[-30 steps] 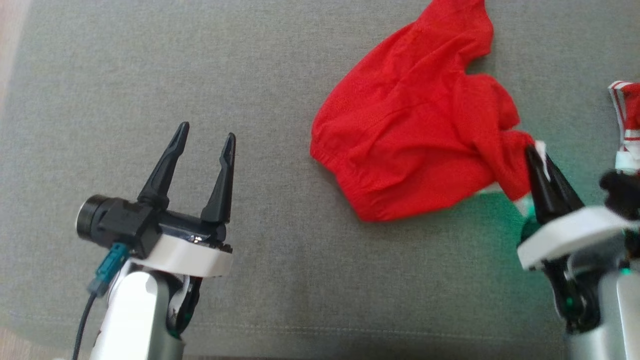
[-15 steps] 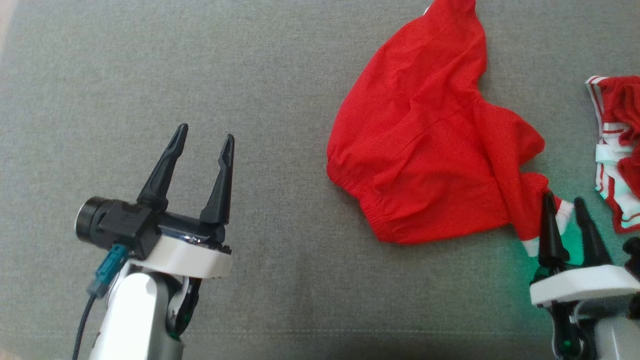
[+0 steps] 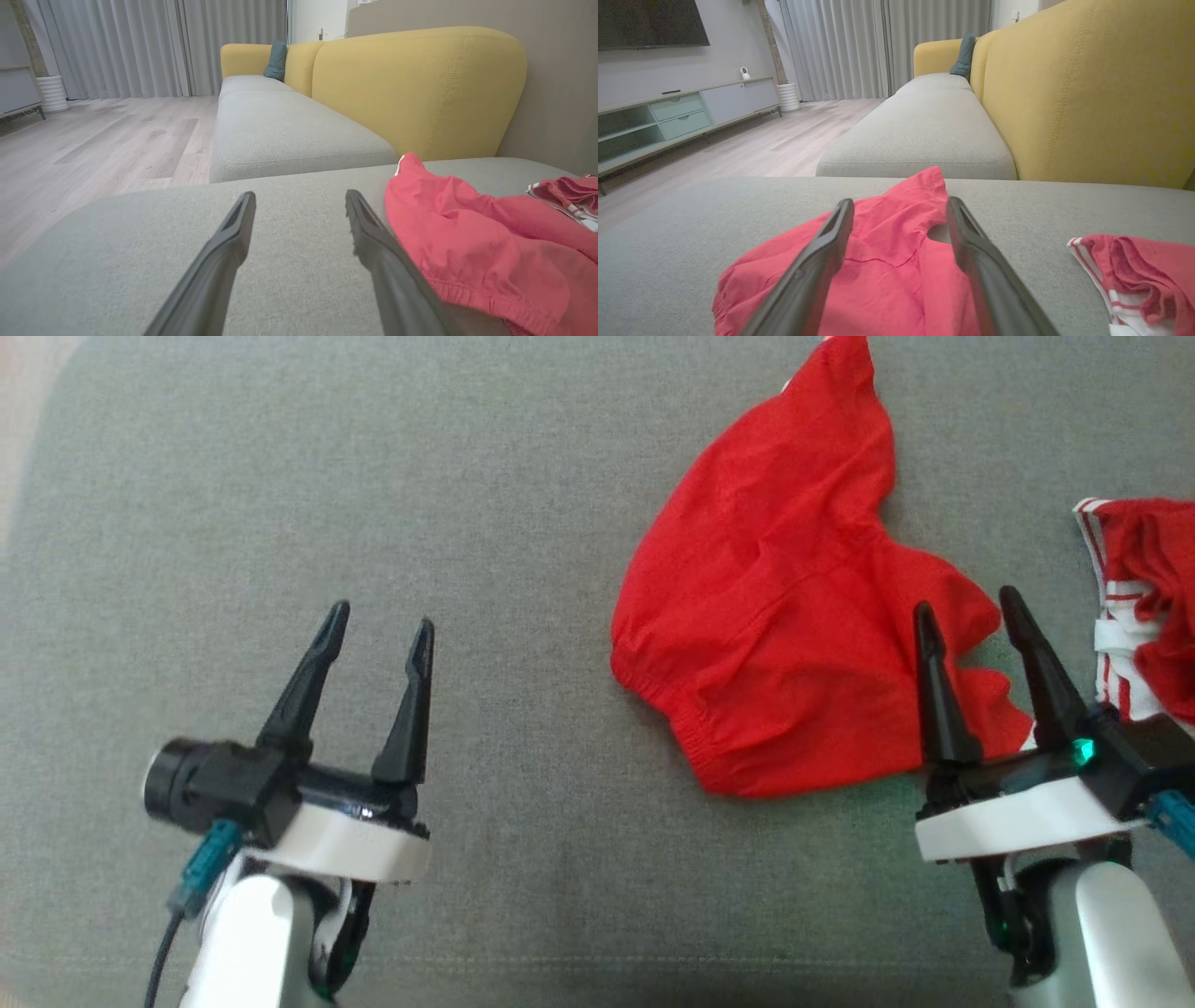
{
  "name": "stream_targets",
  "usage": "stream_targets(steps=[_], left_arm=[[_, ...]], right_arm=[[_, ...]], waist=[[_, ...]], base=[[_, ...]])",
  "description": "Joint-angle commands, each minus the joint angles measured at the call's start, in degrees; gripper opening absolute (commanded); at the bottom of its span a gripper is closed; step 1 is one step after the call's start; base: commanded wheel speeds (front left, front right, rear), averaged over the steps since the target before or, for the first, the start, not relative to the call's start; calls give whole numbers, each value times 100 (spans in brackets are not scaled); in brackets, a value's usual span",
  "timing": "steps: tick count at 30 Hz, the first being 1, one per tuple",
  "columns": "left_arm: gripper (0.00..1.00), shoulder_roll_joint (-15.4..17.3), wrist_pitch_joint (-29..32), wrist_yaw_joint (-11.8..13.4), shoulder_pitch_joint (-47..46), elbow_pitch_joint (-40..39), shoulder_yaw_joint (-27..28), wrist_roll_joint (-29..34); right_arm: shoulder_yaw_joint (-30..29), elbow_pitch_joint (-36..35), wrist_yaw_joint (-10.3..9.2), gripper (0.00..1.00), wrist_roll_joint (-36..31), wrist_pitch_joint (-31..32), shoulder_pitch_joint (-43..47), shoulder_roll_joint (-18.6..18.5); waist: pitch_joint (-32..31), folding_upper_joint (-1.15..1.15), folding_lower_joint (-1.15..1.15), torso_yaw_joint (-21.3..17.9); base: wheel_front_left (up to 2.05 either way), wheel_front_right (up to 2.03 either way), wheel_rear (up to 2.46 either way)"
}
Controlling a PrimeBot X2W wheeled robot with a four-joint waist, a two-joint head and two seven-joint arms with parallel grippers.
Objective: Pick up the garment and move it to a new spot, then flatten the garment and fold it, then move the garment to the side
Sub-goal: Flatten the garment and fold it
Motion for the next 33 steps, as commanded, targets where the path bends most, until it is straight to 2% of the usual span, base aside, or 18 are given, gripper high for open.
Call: stream_targets(steps=[1,13,19,26,30,33], left_arm=[[100,65,-69,46,11,-222,205,31],[100,30,-69,99,189,-209,157,9],[100,19,-66,40,206,-119,-171,-48],[100,-16,504,-47,107,40,-1581,-772],[100,118,833,-50,-86,163,-2415,-1395],[100,250,998,-51,-296,364,-2735,-1761]], right_arm=[[189,-261,-5,100,-9,61,-37,-81],[226,-315,-5,100,140,162,107,-56],[241,-313,-5,100,150,169,111,-58],[282,-336,-5,100,149,191,112,-49],[313,-364,-5,100,148,179,79,-35],[319,-381,-5,100,146,167,56,-23]], waist=[[-58,0,0,23],[-198,0,0,60],[-197,0,0,42],[-88,0,0,-156],[12,0,0,-341],[94,0,0,-480]], base=[[0,0,0],[0,0,0],[0,0,0],[0,0,0],[0,0,0],[0,0,0]])
